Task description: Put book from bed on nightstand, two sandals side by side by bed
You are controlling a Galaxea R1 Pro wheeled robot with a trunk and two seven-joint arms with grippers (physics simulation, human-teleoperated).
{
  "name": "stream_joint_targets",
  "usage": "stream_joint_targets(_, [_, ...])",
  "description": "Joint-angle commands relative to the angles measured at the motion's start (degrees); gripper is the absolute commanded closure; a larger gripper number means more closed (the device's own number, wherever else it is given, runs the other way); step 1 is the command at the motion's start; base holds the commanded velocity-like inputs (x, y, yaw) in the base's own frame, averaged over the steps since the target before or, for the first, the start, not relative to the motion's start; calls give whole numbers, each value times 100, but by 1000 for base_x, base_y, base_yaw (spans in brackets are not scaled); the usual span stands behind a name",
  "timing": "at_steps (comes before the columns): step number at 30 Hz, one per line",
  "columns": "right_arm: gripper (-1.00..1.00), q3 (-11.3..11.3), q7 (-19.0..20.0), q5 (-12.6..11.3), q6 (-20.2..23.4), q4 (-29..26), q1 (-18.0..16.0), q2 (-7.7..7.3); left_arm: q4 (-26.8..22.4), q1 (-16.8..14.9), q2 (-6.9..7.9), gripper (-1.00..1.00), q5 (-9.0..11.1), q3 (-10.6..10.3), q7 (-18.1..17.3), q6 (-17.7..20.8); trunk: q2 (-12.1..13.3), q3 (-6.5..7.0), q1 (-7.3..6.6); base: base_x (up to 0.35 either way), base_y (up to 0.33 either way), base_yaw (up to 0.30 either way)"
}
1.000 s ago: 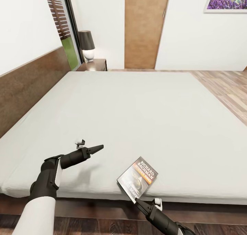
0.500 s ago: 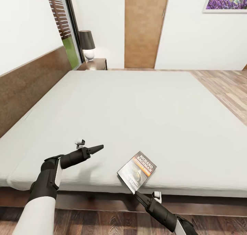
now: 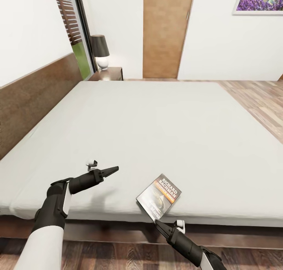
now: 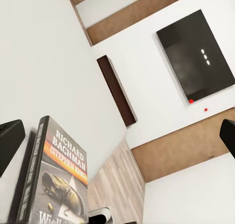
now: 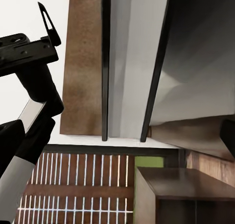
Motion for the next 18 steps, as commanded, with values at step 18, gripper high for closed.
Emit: stream_joint_targets(18, [-100,-28,22,11,60,-3,-2,6,-3,-5,-6,-100,-42,18,-40,60,-2,-4,-1,43,9,0])
